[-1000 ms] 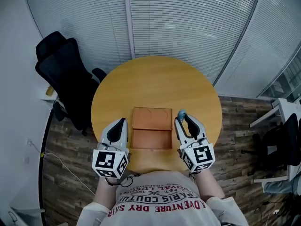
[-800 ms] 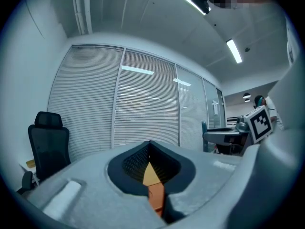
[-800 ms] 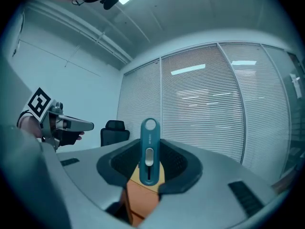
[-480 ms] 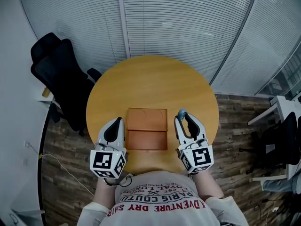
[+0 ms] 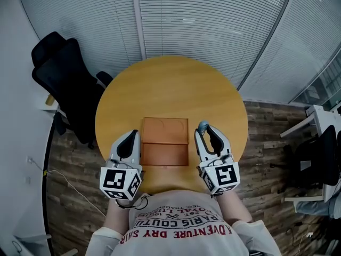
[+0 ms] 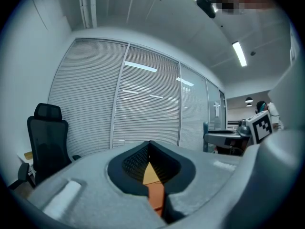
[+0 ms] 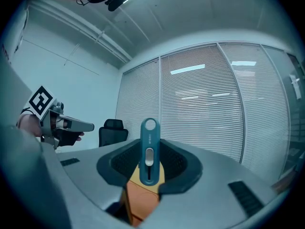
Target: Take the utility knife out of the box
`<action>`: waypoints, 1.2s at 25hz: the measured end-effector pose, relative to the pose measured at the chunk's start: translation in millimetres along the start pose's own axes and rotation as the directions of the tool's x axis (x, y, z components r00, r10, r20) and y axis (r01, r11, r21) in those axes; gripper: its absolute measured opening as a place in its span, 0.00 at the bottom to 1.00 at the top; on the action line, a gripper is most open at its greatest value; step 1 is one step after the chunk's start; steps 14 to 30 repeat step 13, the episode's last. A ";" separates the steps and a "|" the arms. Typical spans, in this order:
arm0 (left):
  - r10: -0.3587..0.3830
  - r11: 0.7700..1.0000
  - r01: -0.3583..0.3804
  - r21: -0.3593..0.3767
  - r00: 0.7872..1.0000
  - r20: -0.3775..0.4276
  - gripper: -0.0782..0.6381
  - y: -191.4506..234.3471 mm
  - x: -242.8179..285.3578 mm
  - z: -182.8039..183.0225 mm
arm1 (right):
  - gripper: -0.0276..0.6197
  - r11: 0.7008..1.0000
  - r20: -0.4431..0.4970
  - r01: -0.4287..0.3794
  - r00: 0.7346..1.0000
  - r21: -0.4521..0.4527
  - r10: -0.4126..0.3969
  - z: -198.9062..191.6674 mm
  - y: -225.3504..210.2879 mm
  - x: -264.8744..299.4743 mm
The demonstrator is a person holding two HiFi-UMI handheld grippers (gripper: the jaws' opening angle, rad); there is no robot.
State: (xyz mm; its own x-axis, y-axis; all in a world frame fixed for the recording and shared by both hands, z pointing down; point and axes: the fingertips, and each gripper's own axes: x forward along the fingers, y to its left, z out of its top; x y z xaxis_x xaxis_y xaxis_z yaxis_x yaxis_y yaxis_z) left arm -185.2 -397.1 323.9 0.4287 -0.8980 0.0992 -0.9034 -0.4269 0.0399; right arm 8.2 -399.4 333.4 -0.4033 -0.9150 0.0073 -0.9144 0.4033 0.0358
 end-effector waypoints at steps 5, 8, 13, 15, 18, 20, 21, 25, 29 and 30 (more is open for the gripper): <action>0.004 1.000 -0.004 -0.001 1.000 -0.002 0.10 4.9 -0.5 -1.2 | 0.24 1.000 -0.005 -0.009 1.000 0.005 0.009 -1.9 4.2 2.9; 0.010 1.000 -0.010 -0.008 1.000 0.001 0.10 8.1 -0.2 -3.1 | 0.24 1.000 -0.008 -0.014 1.000 0.001 0.014 -1.6 6.7 4.8; 0.014 1.000 -0.014 -0.017 1.000 -0.002 0.10 15.2 -2.4 -7.8 | 0.24 0.999 -0.015 -0.040 0.999 -0.008 0.040 -5.9 15.9 9.5; 0.014 1.000 -0.014 -0.017 1.000 -0.002 0.10 15.2 -2.4 -7.8 | 0.24 0.999 -0.015 -0.040 0.999 -0.008 0.040 -5.9 15.9 9.5; 0.014 1.000 -0.014 -0.017 1.000 -0.002 0.10 15.2 -2.4 -7.8 | 0.24 0.999 -0.015 -0.040 0.999 -0.008 0.040 -5.9 15.9 9.5; 0.014 1.000 -0.014 -0.017 1.000 -0.002 0.10 15.2 -2.4 -7.8 | 0.24 0.999 -0.015 -0.040 0.999 -0.008 0.040 -5.9 15.9 9.5; 0.014 1.000 -0.014 -0.017 1.000 -0.002 0.10 15.2 -2.4 -7.8 | 0.24 0.999 -0.015 -0.040 0.999 -0.008 0.040 -5.9 15.9 9.5; 0.014 1.000 -0.014 -0.017 1.000 -0.002 0.10 15.2 -2.4 -7.8 | 0.24 0.999 -0.015 -0.040 0.999 -0.008 0.040 -5.9 15.9 9.5; 0.014 1.000 -0.014 -0.017 1.000 -0.002 0.10 15.2 -2.4 -7.8 | 0.24 0.999 -0.015 -0.040 0.999 -0.008 0.040 -5.9 15.9 9.5; 0.014 1.000 -0.014 -0.017 1.000 -0.002 0.10 15.2 -2.4 -7.8 | 0.24 0.999 -0.015 -0.040 0.999 -0.008 0.040 -5.9 15.9 9.5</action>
